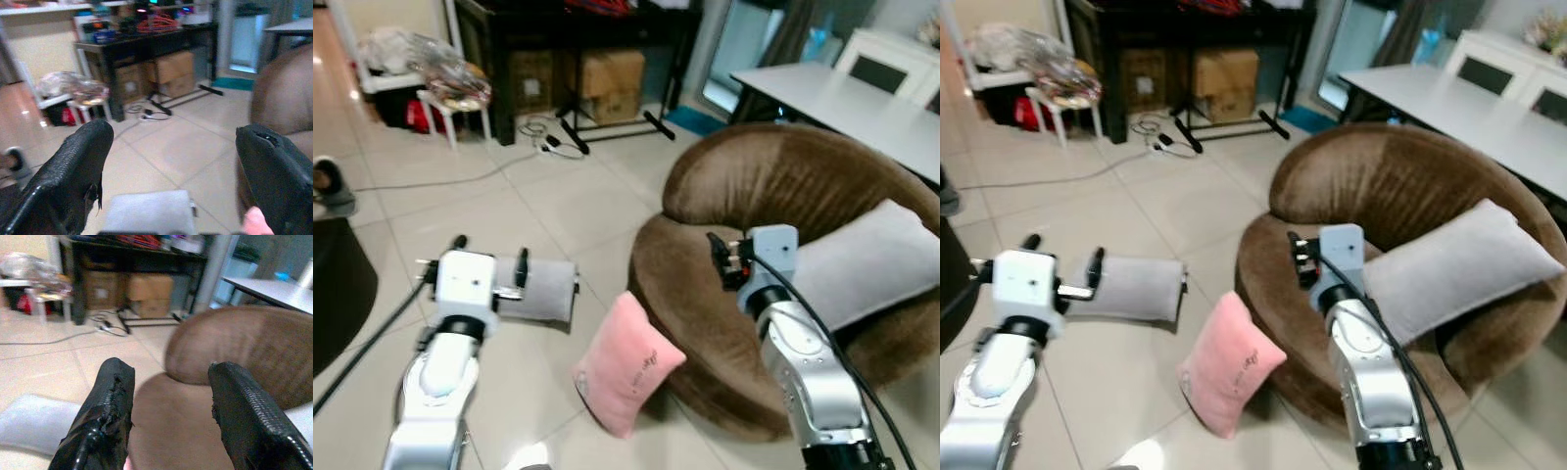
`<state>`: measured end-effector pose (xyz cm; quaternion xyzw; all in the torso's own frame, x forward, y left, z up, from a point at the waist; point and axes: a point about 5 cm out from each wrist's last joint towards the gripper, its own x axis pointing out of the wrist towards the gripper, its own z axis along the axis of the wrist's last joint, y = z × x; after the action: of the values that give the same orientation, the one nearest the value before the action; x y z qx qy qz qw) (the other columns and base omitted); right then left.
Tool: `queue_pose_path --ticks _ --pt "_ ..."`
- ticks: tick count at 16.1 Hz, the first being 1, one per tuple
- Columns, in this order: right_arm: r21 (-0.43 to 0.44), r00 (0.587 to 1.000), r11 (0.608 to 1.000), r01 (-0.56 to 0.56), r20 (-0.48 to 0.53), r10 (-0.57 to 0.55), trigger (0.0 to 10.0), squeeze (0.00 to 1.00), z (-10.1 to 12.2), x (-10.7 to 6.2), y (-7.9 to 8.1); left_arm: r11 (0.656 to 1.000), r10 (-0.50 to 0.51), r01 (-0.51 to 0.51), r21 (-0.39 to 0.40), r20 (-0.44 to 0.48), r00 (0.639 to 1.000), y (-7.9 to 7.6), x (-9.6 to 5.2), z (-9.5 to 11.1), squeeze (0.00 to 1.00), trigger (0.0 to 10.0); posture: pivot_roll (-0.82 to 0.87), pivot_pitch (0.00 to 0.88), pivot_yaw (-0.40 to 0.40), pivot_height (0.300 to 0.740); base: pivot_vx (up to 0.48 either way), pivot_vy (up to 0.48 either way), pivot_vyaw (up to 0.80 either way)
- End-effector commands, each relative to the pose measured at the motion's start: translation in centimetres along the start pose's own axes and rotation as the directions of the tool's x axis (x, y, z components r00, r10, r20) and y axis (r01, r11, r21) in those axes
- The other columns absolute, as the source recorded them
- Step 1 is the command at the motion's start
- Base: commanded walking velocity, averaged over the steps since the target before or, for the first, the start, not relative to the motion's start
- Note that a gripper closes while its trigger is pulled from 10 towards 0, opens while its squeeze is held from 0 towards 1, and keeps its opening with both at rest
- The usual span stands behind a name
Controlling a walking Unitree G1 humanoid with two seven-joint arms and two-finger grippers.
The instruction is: Move the pillow to the sofa from floor
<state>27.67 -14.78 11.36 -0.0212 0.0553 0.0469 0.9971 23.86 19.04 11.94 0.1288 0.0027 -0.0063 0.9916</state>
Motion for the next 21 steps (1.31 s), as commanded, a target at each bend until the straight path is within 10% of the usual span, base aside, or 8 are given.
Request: queue_pose_path --ticks 1,21 --pt "0.016 0.999 0.999 0.047 -0.009 -0.047 10.0 0.00 -0.06 -0.04 -0.97 1.000 -0.010 0.010 -0.003 0.009 1.000 -0.15 0.32 0.27 0.00 10.0 -0.06 0.000 -0.120 0.740 0.307 0.000 0.00" --pt "-0.022 0.999 0.999 0.044 -0.007 -0.044 10.0 0.00 0.10 -0.02 -0.88 0.999 -0.034 0.034 0.007 0.008 0.999 -0.13 0.71 0.31 0.00 10.0 -0.07 0.000 -0.106 0.740 0.303 0.000 0.00"
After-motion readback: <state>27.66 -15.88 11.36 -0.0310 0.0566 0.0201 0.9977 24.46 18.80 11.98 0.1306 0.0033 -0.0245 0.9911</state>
